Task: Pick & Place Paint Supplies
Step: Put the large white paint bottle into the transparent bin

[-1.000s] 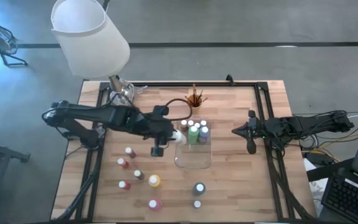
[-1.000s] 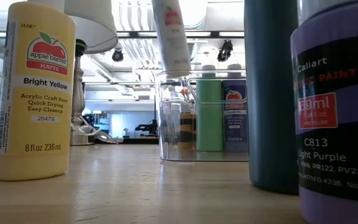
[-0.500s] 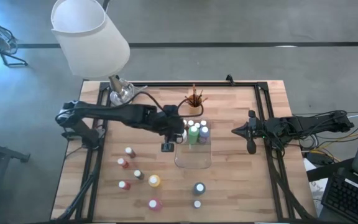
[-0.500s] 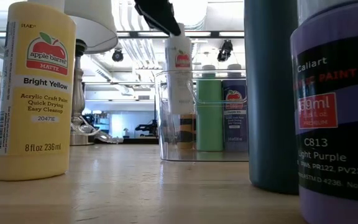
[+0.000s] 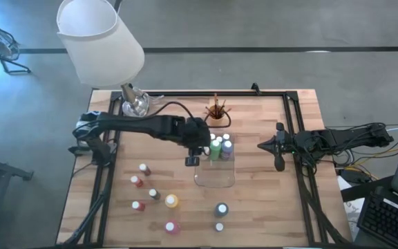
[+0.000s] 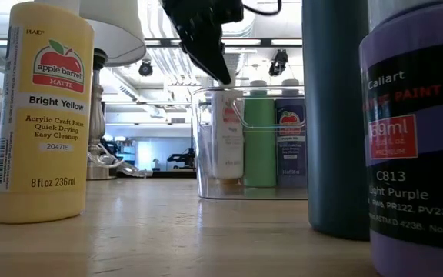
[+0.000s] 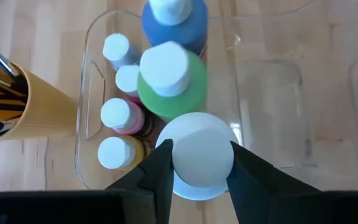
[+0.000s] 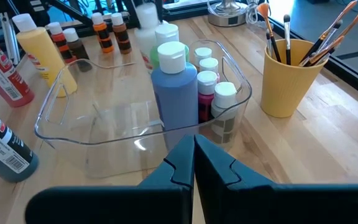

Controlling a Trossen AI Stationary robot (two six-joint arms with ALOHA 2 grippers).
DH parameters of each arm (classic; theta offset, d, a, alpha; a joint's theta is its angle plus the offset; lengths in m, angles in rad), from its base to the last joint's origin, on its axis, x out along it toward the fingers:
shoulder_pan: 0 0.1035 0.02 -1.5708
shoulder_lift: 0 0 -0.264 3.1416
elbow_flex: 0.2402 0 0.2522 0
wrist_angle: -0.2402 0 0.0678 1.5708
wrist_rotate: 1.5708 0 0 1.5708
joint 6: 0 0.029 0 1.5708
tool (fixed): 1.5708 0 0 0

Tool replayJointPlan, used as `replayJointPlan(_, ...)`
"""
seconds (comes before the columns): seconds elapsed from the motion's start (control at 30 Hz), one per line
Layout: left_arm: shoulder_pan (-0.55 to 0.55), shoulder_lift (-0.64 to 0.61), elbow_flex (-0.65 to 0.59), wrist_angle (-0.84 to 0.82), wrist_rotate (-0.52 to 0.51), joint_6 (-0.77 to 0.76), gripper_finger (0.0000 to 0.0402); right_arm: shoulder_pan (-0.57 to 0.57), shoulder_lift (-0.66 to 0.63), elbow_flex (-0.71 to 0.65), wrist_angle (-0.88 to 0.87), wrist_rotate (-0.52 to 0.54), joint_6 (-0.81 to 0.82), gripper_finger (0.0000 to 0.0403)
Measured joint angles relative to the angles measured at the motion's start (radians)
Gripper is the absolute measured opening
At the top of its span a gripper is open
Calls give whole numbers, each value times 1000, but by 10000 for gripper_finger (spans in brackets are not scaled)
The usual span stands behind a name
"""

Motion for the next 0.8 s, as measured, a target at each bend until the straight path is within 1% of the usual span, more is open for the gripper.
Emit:
replayJointPlan(0.17,23,21,0,6,9,9,125,0,0,0,0,0,2,8)
replayJointPlan(0.4,51,34,-2,18,47,14,125,0,0,0,0,0,-1,8)
replayJointPlan(0.63,69,31,-35,55,98,-4,126,0,0,0,0,0,0,8)
replayJointPlan(0.8,75,30,-39,44,103,-42,147,0,0,0,0,0,1,8)
